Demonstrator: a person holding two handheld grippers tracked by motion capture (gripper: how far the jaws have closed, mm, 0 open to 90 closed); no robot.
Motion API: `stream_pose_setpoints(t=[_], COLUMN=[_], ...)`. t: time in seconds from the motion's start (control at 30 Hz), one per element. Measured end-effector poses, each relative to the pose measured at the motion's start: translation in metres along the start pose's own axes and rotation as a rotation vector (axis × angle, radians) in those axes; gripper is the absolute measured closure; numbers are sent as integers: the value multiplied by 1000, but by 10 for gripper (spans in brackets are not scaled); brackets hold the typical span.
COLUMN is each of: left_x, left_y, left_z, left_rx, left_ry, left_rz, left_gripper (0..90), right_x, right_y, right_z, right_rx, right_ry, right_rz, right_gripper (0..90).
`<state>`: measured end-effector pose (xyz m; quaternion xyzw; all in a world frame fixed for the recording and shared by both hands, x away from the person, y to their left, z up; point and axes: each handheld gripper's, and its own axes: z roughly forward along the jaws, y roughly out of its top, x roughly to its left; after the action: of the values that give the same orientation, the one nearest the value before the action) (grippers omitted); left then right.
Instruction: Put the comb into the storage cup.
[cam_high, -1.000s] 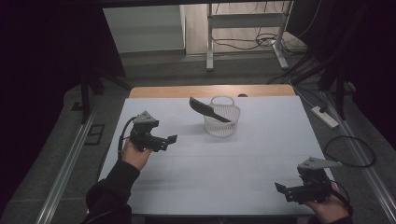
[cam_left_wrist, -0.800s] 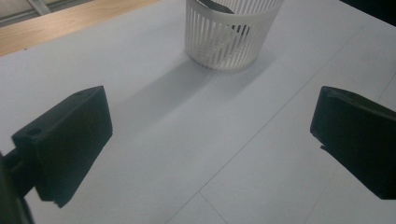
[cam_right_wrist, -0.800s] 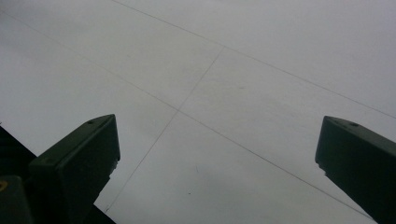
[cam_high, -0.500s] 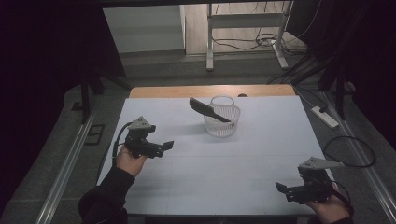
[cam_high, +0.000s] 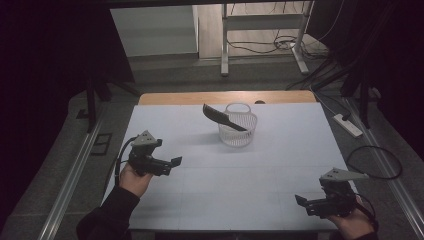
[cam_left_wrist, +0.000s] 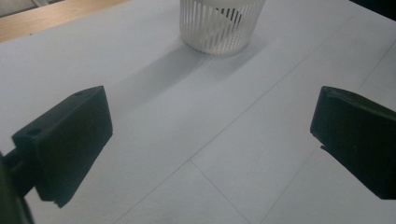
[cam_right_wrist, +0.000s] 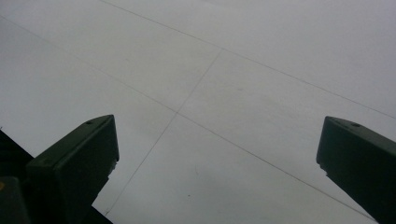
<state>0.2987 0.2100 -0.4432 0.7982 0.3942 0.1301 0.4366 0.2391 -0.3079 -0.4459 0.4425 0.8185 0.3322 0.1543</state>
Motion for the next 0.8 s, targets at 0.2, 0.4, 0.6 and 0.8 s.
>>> stream_pose_setpoints(t=[0.2, 0.4, 0.6, 0.8], left_x=[-4, -7, -9, -11], left_y=[-6, -12, -18, -25], left_z=[-6, -13, -20, -29], left_rx=[1, 4, -3, -6], left_ry=[3, 12, 11, 24], left_rz=[2, 13, 3, -5], left_gripper=[0, 0, 0, 0], right_x=[0, 0, 0, 0], right_y=[0, 0, 0, 0], right_z=[0, 0, 0, 0], right_rx=[-1, 1, 3, 3], right_ry=[0, 1, 1, 1], right_rz=[0, -2, -3, -3], right_gripper=[0, 0, 0, 0])
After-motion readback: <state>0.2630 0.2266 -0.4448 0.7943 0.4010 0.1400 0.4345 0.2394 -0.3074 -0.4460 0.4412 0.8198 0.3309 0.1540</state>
